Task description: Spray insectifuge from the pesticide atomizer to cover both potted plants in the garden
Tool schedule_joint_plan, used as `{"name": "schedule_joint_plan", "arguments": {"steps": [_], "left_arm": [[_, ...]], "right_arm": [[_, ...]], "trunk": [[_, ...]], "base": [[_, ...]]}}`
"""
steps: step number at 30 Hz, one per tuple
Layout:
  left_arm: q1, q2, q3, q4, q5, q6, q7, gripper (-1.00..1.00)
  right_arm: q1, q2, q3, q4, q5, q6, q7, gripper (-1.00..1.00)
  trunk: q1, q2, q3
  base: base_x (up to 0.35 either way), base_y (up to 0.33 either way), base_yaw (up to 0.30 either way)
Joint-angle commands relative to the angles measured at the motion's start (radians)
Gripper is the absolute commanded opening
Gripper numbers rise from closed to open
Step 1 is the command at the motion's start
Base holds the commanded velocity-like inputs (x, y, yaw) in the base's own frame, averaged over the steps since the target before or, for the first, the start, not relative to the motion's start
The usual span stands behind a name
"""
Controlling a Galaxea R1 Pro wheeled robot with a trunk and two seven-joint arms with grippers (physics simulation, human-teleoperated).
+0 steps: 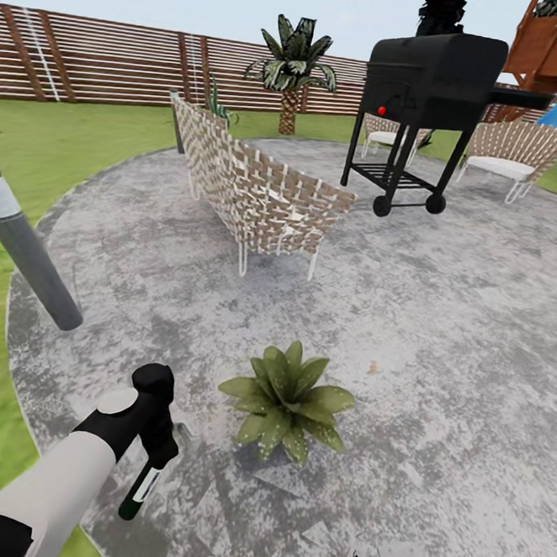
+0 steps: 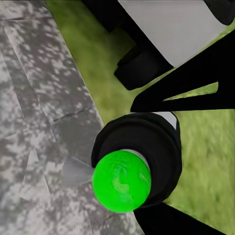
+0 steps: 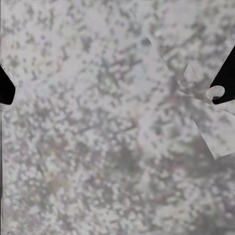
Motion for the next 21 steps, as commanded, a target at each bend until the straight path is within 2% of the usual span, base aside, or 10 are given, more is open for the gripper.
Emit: {"name": "schedule_joint_plan", "arguments": {"steps": [1,5,9,12,13,15,21], "left_arm": [[0.000,0.001,-0.004,-0.002,-0.007,0.011,-0.009,-1.00],[0.000,-0.001,-0.005,-0.002,-0.004,0.011,-0.009,-1.00],[0.000,-0.007,-0.010,-0.008,0.000,0.011,-0.009,-1.00],[-0.001,-0.043,-0.013,-0.010,-0.002,0.007,-0.009,-1.00],[-0.004,-0.062,-0.014,-0.010,-0.003,0.005,-0.009,-1.00],[-0.009,-0.075,-0.014,-0.010,-0.003,0.003,-0.009,-1.00],[-0.012,-0.070,-0.015,-0.011,-0.003,0.000,-0.009,-1.00]], "right_arm": [[-0.001,0.000,0.002,0.001,0.011,-0.001,-0.009,1.00],[-0.001,0.000,0.002,0.001,0.011,-0.001,-0.009,1.00],[-0.001,0.000,0.001,0.001,0.011,-0.001,-0.009,1.00],[-0.001,0.000,0.001,0.001,0.011,-0.001,-0.009,1.00],[-0.001,0.000,0.001,0.001,0.011,-0.001,-0.009,1.00],[-0.001,-0.001,0.001,0.001,0.011,-0.001,-0.009,1.00],[-0.001,0.000,0.002,0.001,0.012,-0.001,-0.009,1.00]], "trunk": [[0.000,0.000,-0.001],[0.000,0.000,-0.001],[0.000,0.000,-0.001],[0.000,0.000,-0.001],[0.000,0.000,-0.001],[0.000,0.000,-0.001],[0.000,0.000,-0.001]], "base": [[0.313,0.064,-0.297],[0.325,0.019,-0.298],[0.084,0.002,-0.299],[0.004,0.000,-0.299],[0.000,0.000,-0.299],[0.000,0.000,-0.299],[0.000,0.000,-0.299]]}}
